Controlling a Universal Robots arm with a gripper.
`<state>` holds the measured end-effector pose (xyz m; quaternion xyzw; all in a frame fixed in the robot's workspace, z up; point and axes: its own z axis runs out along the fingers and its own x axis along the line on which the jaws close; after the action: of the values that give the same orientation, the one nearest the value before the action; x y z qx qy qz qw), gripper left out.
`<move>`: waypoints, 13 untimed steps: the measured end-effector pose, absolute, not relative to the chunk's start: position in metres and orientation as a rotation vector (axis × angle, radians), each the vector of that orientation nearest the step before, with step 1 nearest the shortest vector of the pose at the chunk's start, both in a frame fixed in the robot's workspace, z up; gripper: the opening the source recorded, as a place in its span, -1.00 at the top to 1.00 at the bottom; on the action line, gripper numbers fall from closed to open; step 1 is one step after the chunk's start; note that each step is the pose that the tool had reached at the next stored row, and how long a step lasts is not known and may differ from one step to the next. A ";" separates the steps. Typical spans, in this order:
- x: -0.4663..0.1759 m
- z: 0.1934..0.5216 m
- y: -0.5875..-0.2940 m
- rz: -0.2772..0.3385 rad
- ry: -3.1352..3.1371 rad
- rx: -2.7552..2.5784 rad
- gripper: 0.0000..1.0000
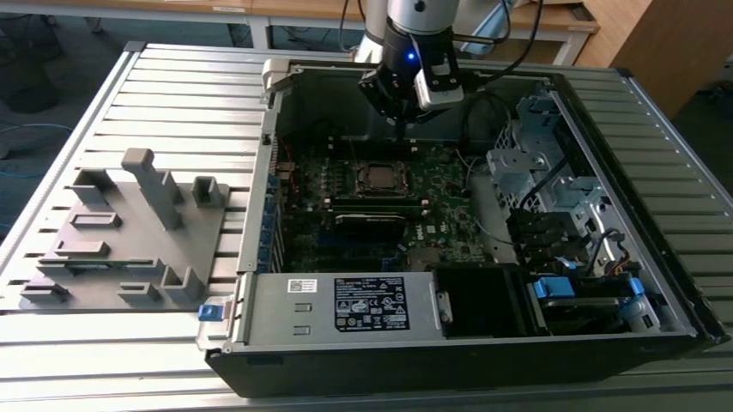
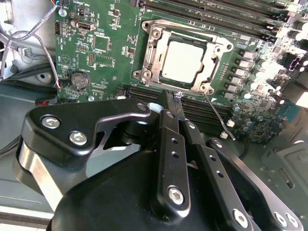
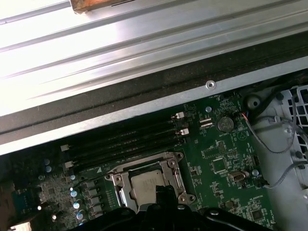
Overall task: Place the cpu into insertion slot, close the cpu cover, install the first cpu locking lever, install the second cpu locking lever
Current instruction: 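Close the cpu cover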
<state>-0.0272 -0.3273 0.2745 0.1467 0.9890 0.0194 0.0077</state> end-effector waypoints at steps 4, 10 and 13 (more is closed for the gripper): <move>-0.027 0.274 -0.327 0.061 3.092 0.458 0.80; -0.027 0.272 -0.327 0.062 3.106 0.362 0.80; -0.027 0.270 -0.328 0.062 3.112 0.307 0.80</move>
<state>-0.0272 -0.3275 0.2702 0.0982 0.9949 0.0198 0.0068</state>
